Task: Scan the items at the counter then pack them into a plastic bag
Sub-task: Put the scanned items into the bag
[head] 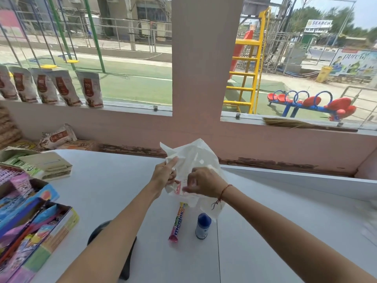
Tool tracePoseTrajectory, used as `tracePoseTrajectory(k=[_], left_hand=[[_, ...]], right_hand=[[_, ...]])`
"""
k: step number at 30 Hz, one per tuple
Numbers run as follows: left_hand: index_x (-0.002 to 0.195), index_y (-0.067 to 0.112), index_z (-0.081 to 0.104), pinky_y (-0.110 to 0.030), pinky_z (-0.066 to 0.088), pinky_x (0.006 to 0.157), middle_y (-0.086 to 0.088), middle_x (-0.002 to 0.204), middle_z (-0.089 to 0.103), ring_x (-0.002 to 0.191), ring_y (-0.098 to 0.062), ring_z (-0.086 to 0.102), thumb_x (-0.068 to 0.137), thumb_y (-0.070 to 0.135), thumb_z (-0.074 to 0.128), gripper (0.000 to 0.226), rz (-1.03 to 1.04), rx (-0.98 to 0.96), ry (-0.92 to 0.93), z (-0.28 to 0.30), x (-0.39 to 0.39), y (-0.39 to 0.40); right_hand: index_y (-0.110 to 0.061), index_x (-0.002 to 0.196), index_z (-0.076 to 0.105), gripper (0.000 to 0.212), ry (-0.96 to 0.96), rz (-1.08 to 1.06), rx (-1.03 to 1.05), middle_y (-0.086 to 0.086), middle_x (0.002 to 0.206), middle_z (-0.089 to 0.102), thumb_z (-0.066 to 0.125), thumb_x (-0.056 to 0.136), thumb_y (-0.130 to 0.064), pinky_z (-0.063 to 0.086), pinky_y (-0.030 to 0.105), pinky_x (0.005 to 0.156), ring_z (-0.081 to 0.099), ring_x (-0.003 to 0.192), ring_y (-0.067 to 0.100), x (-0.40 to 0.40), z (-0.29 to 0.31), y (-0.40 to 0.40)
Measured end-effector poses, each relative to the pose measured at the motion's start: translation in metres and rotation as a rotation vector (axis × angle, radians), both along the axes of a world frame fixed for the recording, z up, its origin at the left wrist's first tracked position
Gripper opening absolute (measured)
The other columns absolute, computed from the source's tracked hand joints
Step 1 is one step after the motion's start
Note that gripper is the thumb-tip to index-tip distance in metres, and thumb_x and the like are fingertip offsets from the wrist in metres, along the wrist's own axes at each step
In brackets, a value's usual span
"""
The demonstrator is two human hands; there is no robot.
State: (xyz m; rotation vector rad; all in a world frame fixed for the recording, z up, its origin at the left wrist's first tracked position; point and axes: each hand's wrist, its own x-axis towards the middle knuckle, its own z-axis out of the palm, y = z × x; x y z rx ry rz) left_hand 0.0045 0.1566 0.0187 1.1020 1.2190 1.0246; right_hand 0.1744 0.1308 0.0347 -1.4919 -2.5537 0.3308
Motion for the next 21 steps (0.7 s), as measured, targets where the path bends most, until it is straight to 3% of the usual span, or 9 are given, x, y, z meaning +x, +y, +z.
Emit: tracePoseTrajectory(k=[3, 5, 8, 12, 14, 16, 18, 21], left_hand=[[0.071, 0.021, 0.055, -0.016, 0.028, 0.037, 0.003, 0.044, 0.035, 0.035, -0.006, 0.027, 0.092, 0.041, 0.051, 0.029, -0.029, -0.004, 0.008, -0.002, 0.002, 0.001], [0.072, 0.021, 0.056, -0.015, 0.026, 0.036, 0.004, 0.043, 0.033, 0.034, -0.006, 0.025, 0.092, 0.041, 0.052, 0.028, -0.048, -0.008, 0.002, -0.004, 0.003, 0.001], [0.074, 0.020, 0.056, -0.016, 0.026, 0.036, 0.004, 0.044, 0.032, 0.034, -0.007, 0.025, 0.092, 0.040, 0.052, 0.027, -0.060, -0.009, 0.001, -0.008, 0.004, -0.001], [0.073, 0.020, 0.055, -0.018, 0.031, 0.041, 0.003, 0.046, 0.036, 0.035, -0.006, 0.030, 0.093, 0.040, 0.051, 0.028, -0.027, -0.021, 0.020, -0.011, 0.002, -0.004], [0.071, 0.020, 0.053, -0.015, 0.033, 0.038, 0.006, 0.043, 0.039, 0.033, -0.005, 0.031, 0.093, 0.039, 0.051, 0.030, -0.002, -0.022, 0.014, -0.012, 0.000, -0.004], [0.068, 0.020, 0.051, -0.014, 0.031, 0.035, 0.009, 0.039, 0.036, 0.032, -0.004, 0.030, 0.093, 0.039, 0.052, 0.031, 0.001, -0.030, -0.006, -0.012, -0.002, -0.005], [0.066, 0.022, 0.050, -0.016, 0.028, 0.035, 0.008, 0.040, 0.033, 0.033, -0.006, 0.026, 0.092, 0.039, 0.054, 0.031, -0.014, -0.043, -0.024, -0.012, -0.003, -0.007], [0.067, 0.022, 0.052, -0.017, 0.025, 0.038, 0.007, 0.042, 0.033, 0.035, -0.007, 0.025, 0.091, 0.040, 0.055, 0.030, -0.014, -0.052, -0.037, -0.015, -0.003, -0.008]], right_hand=[[-0.024, 0.111, 0.067, 0.058, -0.424, 0.162, -0.413, 0.001, 0.112, 0.070, 0.074, 0.067, -0.061, 0.052, 0.035, 0.089, 0.063, 0.099, 0.020, -0.005, 0.001, -0.024], [-0.024, 0.121, 0.062, 0.062, -0.588, 0.156, -0.479, 0.003, 0.122, 0.065, 0.080, 0.067, -0.050, 0.048, 0.036, 0.091, 0.058, 0.109, 0.024, -0.003, -0.009, -0.033], [-0.018, 0.118, 0.065, 0.046, -0.465, 0.131, -0.418, 0.007, 0.119, 0.067, 0.079, 0.075, -0.028, 0.052, 0.035, 0.088, 0.060, 0.108, 0.026, 0.002, -0.011, -0.032], [-0.018, 0.110, 0.068, 0.038, -0.081, -0.031, -0.289, 0.005, 0.112, 0.069, 0.078, 0.075, -0.030, 0.055, 0.027, 0.083, 0.062, 0.095, 0.019, 0.017, 0.015, -0.007], [-0.015, 0.107, 0.068, 0.036, 0.035, -0.139, -0.124, 0.007, 0.106, 0.071, 0.077, 0.074, -0.027, 0.050, 0.023, 0.075, 0.061, 0.084, 0.018, 0.020, 0.021, 0.013], [-0.013, 0.111, 0.066, 0.035, -0.008, -0.226, -0.006, 0.012, 0.108, 0.068, 0.072, 0.077, -0.018, 0.045, 0.025, 0.075, 0.061, 0.090, 0.024, 0.014, 0.015, 0.032], [-0.011, 0.119, 0.062, 0.038, -0.172, -0.241, -0.037, 0.018, 0.121, 0.053, 0.062, 0.082, -0.008, 0.048, 0.031, 0.083, 0.059, 0.101, 0.034, 0.003, 0.000, 0.042], [-0.005, 0.128, 0.050, 0.041, -0.289, -0.256, -0.027, 0.024, 0.137, 0.033, 0.052, 0.088, 0.003, 0.054, 0.044, 0.087, 0.062, 0.094, 0.041, -0.011, -0.022, 0.041]])
